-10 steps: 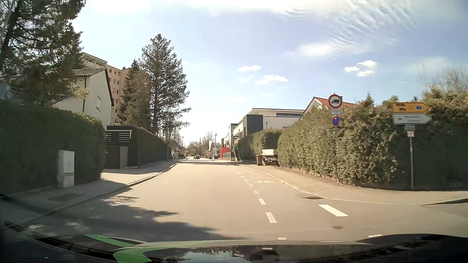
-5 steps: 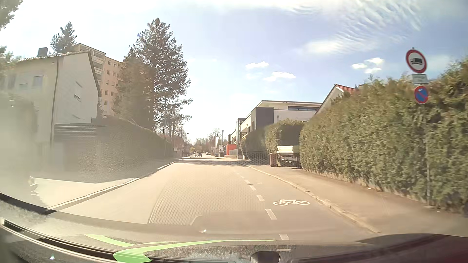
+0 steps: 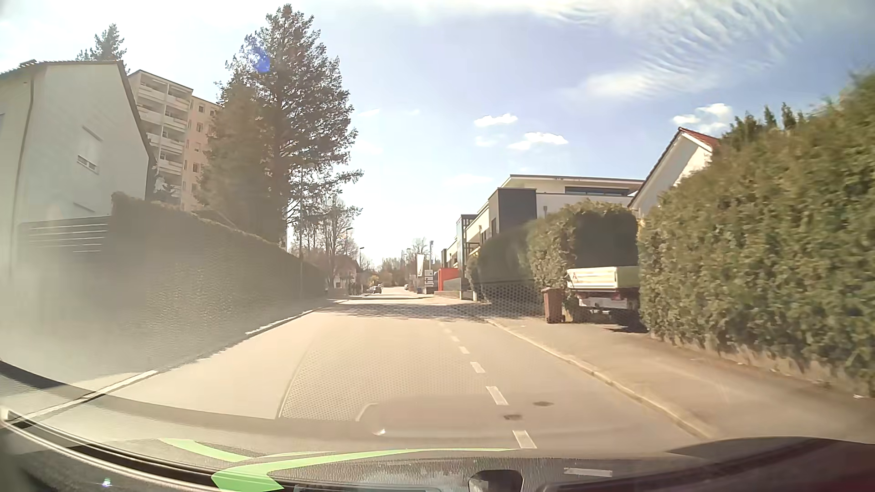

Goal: Follow the waypoints while adhering to traffic rules and regulations

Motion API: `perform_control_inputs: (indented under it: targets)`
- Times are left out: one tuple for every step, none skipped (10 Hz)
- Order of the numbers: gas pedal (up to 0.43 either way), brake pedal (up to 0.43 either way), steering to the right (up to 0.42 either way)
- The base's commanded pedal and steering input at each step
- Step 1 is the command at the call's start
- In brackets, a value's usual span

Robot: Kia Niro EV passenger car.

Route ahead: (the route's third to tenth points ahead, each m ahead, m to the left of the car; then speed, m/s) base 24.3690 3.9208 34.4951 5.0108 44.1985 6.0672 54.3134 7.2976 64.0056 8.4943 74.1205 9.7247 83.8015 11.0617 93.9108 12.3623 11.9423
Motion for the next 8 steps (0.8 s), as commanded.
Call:
perform_control_inputs:
  targets:
    - [0.240,0.000,-0.030]
    - [0.220,0.000,-0.030]
    - [0.220,0.000,-0.030]
    - [0.220,0.000,-0.030]
    - [0.220,0.000,-0.030]
    - [0.220,0.000,-0.030]
    - [0.220,0.000,-0.030]
    - [0.220,0.000,-0.030]
